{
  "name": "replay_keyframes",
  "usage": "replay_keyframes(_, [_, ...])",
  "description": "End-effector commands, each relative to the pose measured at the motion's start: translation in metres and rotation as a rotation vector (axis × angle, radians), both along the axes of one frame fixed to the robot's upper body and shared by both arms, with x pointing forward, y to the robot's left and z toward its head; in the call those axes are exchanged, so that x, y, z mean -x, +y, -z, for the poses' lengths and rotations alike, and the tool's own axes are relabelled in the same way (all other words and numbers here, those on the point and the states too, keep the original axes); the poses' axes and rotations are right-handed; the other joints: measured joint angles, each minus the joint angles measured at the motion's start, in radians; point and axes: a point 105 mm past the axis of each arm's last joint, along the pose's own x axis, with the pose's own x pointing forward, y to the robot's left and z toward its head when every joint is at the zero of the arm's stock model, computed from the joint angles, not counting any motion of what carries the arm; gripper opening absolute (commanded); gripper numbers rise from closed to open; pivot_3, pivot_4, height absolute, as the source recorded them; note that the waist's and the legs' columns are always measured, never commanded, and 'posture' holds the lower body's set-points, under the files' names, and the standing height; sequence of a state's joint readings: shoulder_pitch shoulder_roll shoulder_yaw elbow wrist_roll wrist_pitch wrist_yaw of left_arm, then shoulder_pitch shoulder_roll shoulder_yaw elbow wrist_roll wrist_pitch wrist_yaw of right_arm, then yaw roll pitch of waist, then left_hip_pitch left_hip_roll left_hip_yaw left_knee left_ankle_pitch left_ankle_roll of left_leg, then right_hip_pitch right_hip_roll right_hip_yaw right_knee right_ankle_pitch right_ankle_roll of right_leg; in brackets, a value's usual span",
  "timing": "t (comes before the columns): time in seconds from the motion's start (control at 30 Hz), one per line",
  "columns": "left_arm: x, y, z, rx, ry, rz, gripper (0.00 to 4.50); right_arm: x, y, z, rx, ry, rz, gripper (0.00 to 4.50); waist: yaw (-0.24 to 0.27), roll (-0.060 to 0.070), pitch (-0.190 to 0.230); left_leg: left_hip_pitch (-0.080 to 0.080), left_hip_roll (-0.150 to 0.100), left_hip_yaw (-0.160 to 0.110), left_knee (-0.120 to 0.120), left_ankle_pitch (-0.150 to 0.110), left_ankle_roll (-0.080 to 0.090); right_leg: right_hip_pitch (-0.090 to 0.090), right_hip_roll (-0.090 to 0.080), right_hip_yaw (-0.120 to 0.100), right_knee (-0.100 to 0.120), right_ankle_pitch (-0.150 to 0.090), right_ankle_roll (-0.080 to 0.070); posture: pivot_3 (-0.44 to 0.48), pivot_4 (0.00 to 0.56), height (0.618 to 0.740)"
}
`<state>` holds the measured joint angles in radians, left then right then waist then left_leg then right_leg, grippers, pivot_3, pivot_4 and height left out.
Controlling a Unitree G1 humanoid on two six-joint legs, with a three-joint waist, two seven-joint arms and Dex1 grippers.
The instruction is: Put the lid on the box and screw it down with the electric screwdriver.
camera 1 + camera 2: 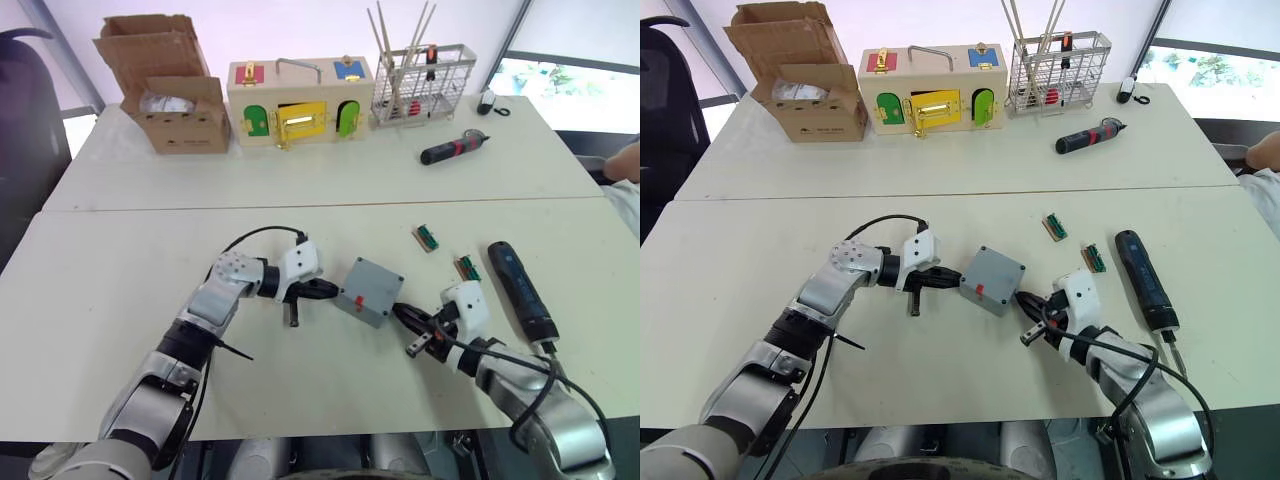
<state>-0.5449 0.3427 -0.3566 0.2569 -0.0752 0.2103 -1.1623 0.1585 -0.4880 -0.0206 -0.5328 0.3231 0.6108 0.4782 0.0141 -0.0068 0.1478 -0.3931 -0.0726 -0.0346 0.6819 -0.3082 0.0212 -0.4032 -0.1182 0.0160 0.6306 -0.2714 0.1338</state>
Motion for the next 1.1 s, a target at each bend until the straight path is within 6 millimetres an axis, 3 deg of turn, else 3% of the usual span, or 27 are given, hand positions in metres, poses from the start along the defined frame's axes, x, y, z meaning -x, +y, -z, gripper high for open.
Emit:
replay_keyframes(0.03, [0.015,-0.013,0.001,-0.003,0.009,0.069,0.0,-0.009,-0.004,-0.017,-0.007,-0.075,0.006,0.06,0.001,0.0,0.0,0.0,0.0,0.0,0.0,0.0,0.0,0.0,0.0,0.0,0.0,0.0,0.0,0.0,0.15,0.737])
replay_keyframes(0.33, [0.017,-0.02,0.001,0.0,0.007,0.064,0.0,-0.014,-0.006,-0.015,0.013,-0.073,-0.004,0.06,0.0,0.0,0.0,0.0,0.0,0.0,0.0,0.0,0.0,0.0,0.0,0.0,0.0,0.0,0.0,0.0,0.15,0.737])
replay_keyframes(0.5, [0.003,-0.006,0.001,-0.028,-0.025,0.002,0.0,-0.011,-0.015,-0.016,0.041,-0.078,0.021,0.06,0.001,0.0,0.0,0.0,0.0,0.0,0.0,0.0,0.0,0.0,0.0,0.0,0.0,0.0,0.0,0.0,0.15,0.737])
replay_keyframes(0.7, [-0.026,0.037,-0.029,0.074,-0.026,-0.166,0.0,-0.006,-0.043,-0.038,0.05,-0.157,0.122,0.06,-0.005,0.0,0.0,0.0,0.0,0.0,0.0,0.0,0.0,-0.001,0.0,0.0,0.001,0.0,0.0,0.0,0.15,0.737])
replay_keyframes(0.83, [-0.044,0.053,-0.06,0.293,0.028,-0.3,0.0,-0.003,-0.057,-0.043,0.003,-0.155,0.174,0.06,0.0,0.0,0.0,0.0,0.002,0.0,0.0,0.0,0.0,-0.002,0.001,0.0,0.001,0.0,0.0,0.0,0.15,0.737])
replay_keyframes(0.9, [-0.043,0.052,-0.071,0.366,0.028,-0.309,0.0,0.0,-0.059,-0.047,-0.02,-0.158,0.193,0.06,0.001,0.0,0.0,0.0,0.001,0.0,0.0,0.0,0.0,-0.001,0.001,0.0,0.001,0.0,0.0,0.0,0.15,0.737])
replay_keyframes(1.0, [-0.027,0.036,-0.08,0.373,-0.02,-0.259,0.0,0.004,-0.076,-0.056,-0.01,-0.188,0.272,0.06,-0.001,0.0,0.0,0.0,0.0,0.0,0.0,0.0,0.0,-0.001,0.0,0.0,0.001,0.0,0.0,0.0,0.15,0.737])
replay_keyframes(1.1, [-0.001,0.016,-0.091,0.421,-0.009,-0.184,0.0,0.01,-0.093,-0.063,0.001,-0.211,0.351,0.93,-0.001,0.0,0.0,0.0,-0.001,0.0,0.0,0.0,0.0,0.0,-0.001,0.001,0.001,0.0,0.0,0.0,0.15,0.737])
